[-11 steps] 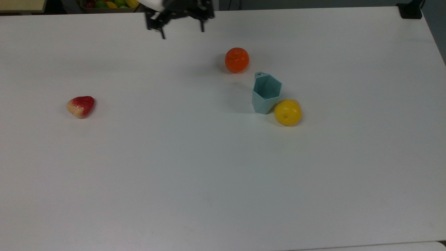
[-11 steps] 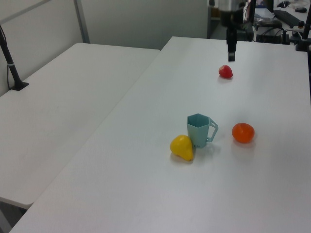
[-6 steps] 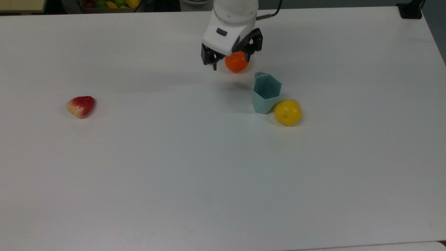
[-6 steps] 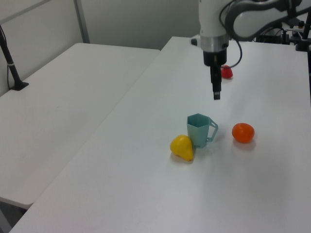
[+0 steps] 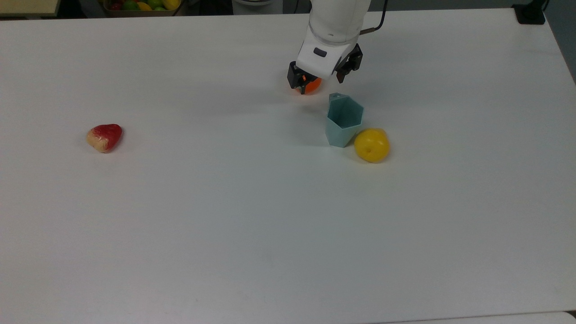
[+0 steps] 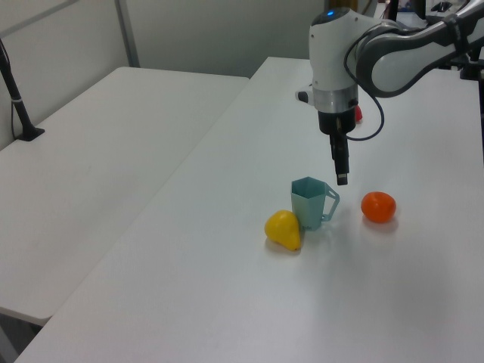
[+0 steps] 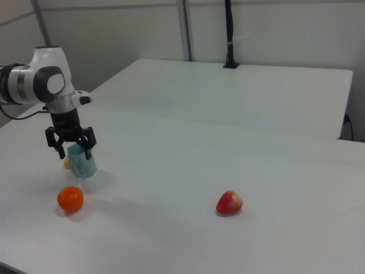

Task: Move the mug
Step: 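Move the open gripper down toward the teal mug, then lower the gripper onto the mug rim and close on it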

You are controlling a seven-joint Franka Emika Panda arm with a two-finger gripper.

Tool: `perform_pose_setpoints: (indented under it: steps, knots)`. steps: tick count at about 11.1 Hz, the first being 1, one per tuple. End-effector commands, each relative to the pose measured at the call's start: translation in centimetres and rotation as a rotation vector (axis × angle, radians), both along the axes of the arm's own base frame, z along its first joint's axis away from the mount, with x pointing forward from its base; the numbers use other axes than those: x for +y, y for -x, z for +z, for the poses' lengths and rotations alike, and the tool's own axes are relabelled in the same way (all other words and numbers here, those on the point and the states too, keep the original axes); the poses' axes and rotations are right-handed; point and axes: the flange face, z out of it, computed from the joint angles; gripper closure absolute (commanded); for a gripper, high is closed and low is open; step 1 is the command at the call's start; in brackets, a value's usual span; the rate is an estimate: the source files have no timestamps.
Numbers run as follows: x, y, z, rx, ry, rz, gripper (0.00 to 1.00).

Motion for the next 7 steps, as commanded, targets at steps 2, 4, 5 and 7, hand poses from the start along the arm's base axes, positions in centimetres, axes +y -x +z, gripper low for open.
perform_pose_setpoints:
  steps: [2, 4, 5, 7]
  knots:
    - [2.3, 1.2, -1.6, 0.006, 0.007, -0.017, 0.12]
    - [3.7, 1.5, -2.5, 0.011, 0.013, -0.035, 0.22]
    - [3.8, 1.2, -2.9, -0.010, 0.006, -0.061, 0.27]
    - [4.7, 1.9, -4.5, -0.048, 0.004, -0.110, 0.27]
